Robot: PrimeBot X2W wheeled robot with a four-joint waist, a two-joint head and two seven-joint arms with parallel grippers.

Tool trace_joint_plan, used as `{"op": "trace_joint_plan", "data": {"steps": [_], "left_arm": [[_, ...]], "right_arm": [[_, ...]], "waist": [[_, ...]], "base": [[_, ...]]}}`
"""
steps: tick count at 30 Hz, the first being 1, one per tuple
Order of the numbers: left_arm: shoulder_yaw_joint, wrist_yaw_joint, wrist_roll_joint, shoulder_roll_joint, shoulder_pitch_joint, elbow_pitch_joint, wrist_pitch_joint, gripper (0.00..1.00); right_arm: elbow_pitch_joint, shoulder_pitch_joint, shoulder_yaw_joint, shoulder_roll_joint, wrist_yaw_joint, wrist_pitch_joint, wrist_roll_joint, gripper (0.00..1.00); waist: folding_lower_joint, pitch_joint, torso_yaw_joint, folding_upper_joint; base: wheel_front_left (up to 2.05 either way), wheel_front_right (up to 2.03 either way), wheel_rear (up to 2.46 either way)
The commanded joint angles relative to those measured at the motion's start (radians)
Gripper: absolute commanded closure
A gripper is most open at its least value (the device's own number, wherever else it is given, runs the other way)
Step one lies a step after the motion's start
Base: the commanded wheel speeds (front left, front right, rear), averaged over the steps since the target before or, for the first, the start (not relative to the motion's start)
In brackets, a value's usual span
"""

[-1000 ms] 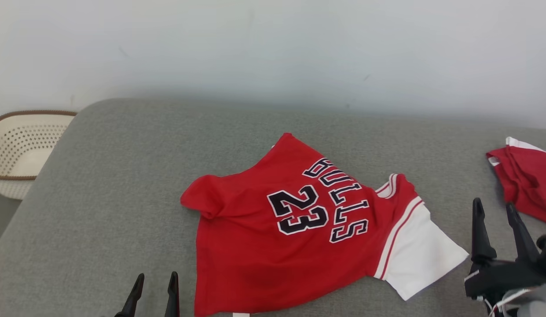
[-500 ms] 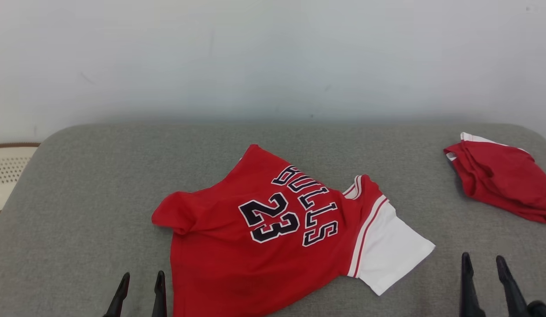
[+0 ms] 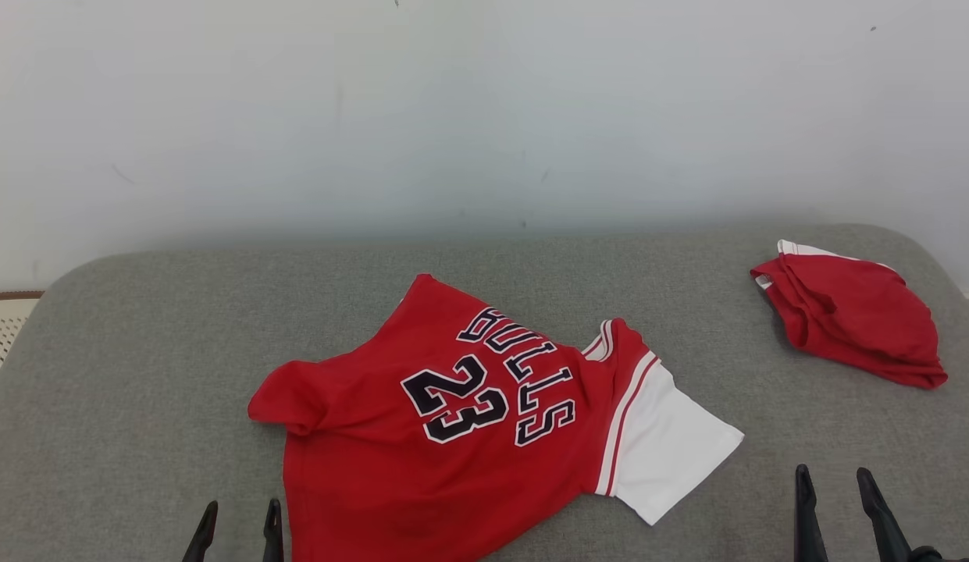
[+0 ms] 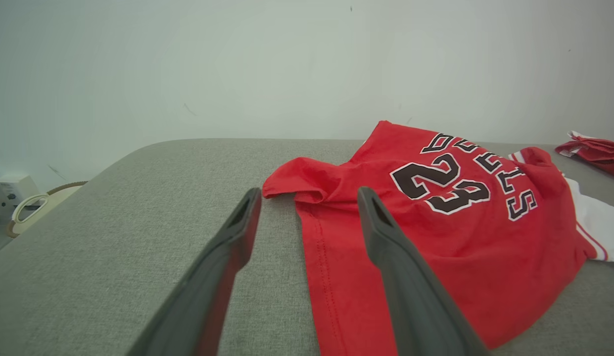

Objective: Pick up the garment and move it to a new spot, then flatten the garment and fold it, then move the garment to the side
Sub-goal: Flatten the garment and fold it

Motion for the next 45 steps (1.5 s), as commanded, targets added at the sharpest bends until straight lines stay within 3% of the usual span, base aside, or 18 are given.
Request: {"op": "trace_joint_plan", "data": {"steps": [1,40,45], "left_arm": [[0.008,0.004,0.007,0.012,0.003,0.011,-0.004,0.00],[0.010,0.012,-0.002,0.020,0.020,0.021,-0.004,0.00],[0.013,-0.010,-0.057,0.009,0.020,0.042,-0.004,0.00]], "right_arm": [[0.003,0.001,0.006,0.004,0.001,0.000,-0.007,0.00],[0.066,-0.011,0.021,-0.003,0.001,0.002,-0.001,0.00],[0.074,-0.018,0.020,-0.007,0.001,0.004,0.002,0.00]], "waist": [[0.0001,-0.001,0.001,0.0000],[0.0001,-0.001,0.031,0.0000],[0.0001,0.004,0.035,0.0000]], "base": [[0.00,0.00,0.00],[0.00,0.00,0.00],[0.00,0.00,0.00]]}}
